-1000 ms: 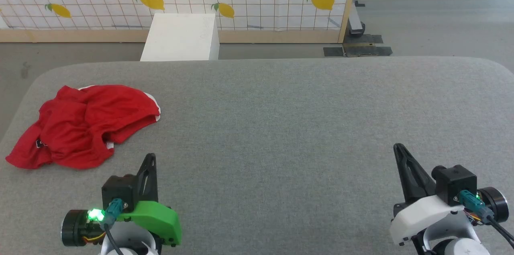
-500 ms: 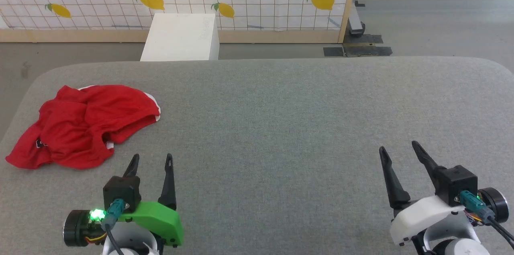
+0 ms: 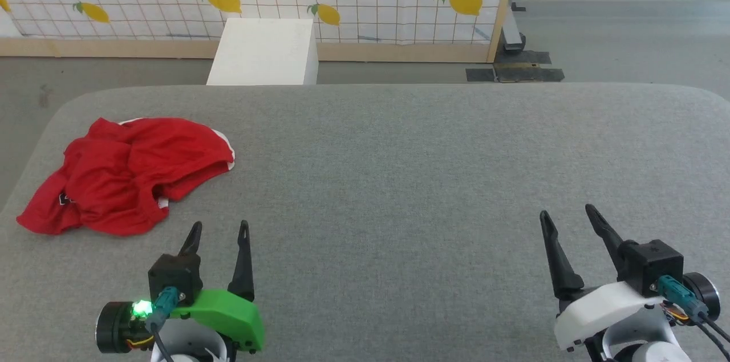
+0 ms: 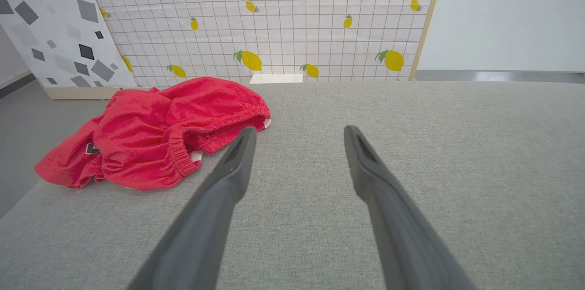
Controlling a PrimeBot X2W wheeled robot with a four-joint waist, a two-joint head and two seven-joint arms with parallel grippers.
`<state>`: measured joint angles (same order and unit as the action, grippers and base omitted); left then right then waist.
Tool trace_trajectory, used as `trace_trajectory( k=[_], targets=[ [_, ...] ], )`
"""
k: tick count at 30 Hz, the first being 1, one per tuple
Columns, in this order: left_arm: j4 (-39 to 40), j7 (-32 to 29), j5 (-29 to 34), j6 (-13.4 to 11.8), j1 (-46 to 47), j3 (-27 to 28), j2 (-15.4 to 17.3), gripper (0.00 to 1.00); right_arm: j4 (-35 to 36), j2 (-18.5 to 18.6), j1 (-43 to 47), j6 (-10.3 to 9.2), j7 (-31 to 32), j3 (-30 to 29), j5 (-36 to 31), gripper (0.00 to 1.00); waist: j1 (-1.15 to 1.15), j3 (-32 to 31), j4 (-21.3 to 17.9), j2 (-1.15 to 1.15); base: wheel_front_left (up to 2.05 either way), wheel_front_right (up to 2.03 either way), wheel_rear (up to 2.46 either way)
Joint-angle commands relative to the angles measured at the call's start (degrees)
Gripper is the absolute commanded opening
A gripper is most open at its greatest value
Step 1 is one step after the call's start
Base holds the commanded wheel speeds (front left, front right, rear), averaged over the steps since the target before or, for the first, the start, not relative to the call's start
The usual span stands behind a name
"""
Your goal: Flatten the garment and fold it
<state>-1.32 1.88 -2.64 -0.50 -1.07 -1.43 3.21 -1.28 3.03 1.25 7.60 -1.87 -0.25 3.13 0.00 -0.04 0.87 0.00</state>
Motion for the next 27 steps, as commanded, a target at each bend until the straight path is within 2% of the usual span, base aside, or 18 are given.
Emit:
trace_trajectory(
  k=[1, 27],
  targets=[
    [-0.28, 0.6, -0.9, -0.36, 0.11, -0.22, -0.02, 1.0, -0.39, -0.02, 0.56, -0.02, -0.7, -0.01, 0.69, 1.0, 0.0, 0.01, 0.43, 0.0, 0.0, 0.0, 0.0],
    [-1.79, 3.66, -4.03, -1.3, -0.77, -0.3, 0.02, 1.0, -3.6, -0.06, 1.38, -0.04, -3.45, 0.85, 4.8, 1.0, 0.0, -0.31, 8.49, 0.0, 0.0, 0.0, 0.0]
  ],
)
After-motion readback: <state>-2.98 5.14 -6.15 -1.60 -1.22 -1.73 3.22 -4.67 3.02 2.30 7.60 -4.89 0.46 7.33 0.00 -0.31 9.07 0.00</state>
